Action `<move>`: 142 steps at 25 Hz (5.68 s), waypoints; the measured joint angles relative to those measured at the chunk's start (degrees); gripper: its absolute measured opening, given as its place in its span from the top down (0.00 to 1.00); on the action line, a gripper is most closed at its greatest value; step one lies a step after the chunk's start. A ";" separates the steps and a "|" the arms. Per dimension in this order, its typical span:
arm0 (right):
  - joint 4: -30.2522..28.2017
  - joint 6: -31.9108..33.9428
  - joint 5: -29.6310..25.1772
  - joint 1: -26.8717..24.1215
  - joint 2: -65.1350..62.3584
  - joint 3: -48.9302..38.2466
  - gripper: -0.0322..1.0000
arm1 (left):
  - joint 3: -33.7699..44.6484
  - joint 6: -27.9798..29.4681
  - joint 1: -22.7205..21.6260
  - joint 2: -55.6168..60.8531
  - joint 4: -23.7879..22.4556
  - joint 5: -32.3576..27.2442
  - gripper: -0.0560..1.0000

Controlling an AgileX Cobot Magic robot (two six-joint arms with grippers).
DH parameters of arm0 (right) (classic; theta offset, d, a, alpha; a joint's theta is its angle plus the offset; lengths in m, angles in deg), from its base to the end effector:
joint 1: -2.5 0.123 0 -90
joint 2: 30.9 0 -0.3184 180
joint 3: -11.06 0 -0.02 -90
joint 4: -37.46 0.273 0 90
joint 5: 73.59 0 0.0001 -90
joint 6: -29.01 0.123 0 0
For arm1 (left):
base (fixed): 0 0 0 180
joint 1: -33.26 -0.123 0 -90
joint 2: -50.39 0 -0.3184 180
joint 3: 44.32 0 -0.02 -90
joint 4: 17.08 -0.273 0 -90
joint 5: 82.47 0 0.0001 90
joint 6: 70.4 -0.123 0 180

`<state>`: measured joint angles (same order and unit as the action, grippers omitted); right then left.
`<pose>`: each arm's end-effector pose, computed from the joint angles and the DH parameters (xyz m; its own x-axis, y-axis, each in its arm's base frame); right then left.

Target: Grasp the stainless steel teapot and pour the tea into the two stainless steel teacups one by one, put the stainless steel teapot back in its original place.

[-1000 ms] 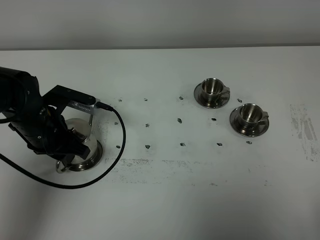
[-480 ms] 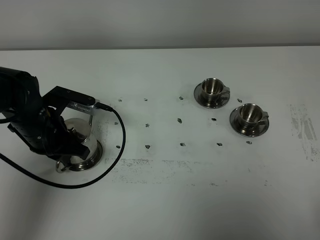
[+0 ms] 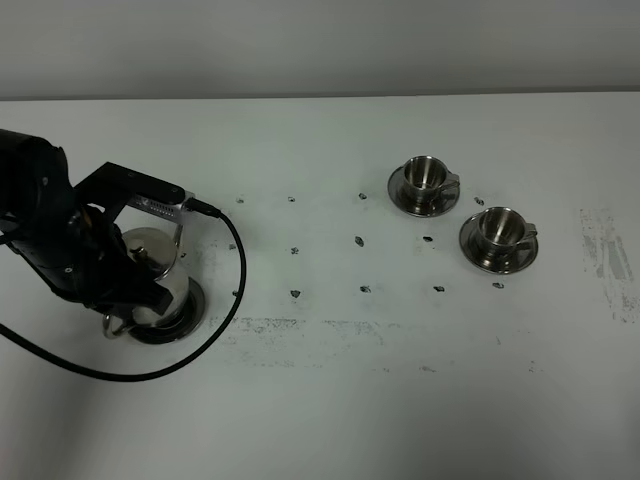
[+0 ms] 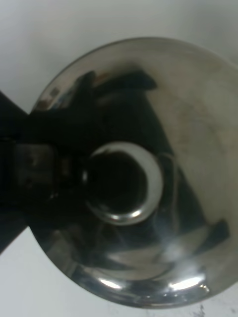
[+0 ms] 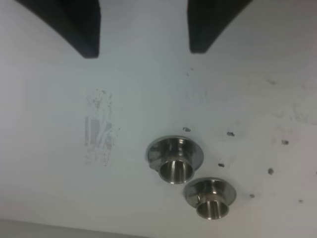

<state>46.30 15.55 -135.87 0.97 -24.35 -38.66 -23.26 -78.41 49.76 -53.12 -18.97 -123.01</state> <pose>0.0073 0.0165 0.2697 -0.4520 -0.1485 -0.8796 -0.1688 0.9825 -0.0791 0.3287 -0.0946 0.1753 -0.8683 0.4283 -0.2503 0.4270 0.9021 0.0627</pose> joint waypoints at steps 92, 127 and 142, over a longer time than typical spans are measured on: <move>0.05 0.00 0.00 0.00 0.00 0.00 0.56 | -77.38 -42.73 28.39 -44.80 -14.68 -25.01 0.77; 0.05 0.03 0.00 0.00 0.00 0.00 0.56 | -77.52 -39.85 32.28 -47.04 -26.91 -22.33 0.77; 0.05 0.03 0.00 0.00 0.00 0.00 0.56 | -77.52 -37.54 33.43 -47.04 -29.94 -20.57 0.77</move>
<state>46.35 15.58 -135.87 0.97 -24.35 -38.66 -100.78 -115.96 83.18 -100.16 -48.91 -143.58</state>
